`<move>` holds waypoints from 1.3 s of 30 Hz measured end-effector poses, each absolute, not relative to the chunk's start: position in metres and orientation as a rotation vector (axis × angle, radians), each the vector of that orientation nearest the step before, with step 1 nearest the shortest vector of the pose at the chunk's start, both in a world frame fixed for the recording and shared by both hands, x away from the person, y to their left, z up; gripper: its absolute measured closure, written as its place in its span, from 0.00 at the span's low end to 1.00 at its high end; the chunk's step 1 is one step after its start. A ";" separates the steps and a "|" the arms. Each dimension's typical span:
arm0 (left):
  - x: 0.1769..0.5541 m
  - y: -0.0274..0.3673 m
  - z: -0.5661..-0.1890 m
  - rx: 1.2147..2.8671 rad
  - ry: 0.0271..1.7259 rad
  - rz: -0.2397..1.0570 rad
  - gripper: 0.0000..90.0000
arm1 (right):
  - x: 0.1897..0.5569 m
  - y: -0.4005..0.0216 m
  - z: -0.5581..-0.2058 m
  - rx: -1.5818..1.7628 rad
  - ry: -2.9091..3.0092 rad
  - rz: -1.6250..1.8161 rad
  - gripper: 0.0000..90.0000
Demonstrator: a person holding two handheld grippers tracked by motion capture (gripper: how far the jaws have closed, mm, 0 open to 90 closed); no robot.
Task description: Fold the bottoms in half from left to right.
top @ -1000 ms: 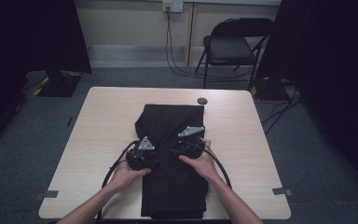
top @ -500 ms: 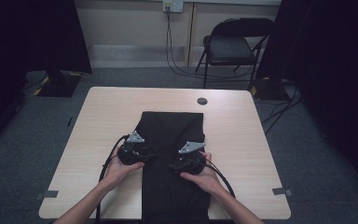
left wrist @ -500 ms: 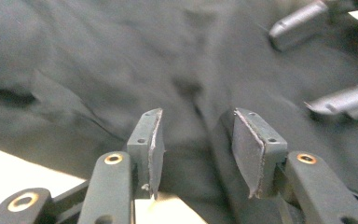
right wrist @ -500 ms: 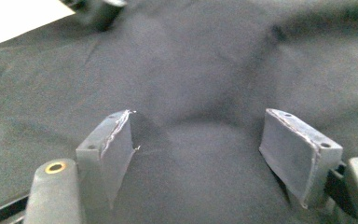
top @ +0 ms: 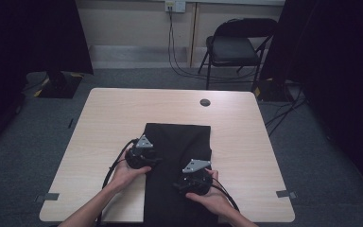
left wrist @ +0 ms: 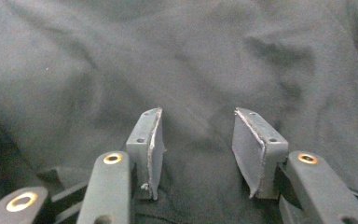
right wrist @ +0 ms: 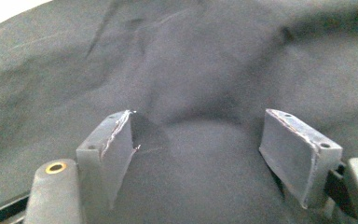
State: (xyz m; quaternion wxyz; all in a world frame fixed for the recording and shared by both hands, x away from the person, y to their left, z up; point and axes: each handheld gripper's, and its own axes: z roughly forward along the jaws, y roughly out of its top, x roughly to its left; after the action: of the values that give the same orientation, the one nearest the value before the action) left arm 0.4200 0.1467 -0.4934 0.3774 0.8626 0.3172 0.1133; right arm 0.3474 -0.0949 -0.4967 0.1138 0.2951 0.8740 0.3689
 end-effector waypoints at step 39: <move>0.501 0.166 -0.494 2.167 0.976 0.277 0.26 | 0.504 -0.158 -0.496 1.163 2.382 1.051 0.17</move>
State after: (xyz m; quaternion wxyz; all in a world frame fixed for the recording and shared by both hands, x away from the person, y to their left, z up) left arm 0.5011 0.1661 -0.4936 0.3659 0.8429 0.3795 0.1079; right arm 0.5039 -0.1581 -0.4962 0.1445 0.4037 0.8265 0.3647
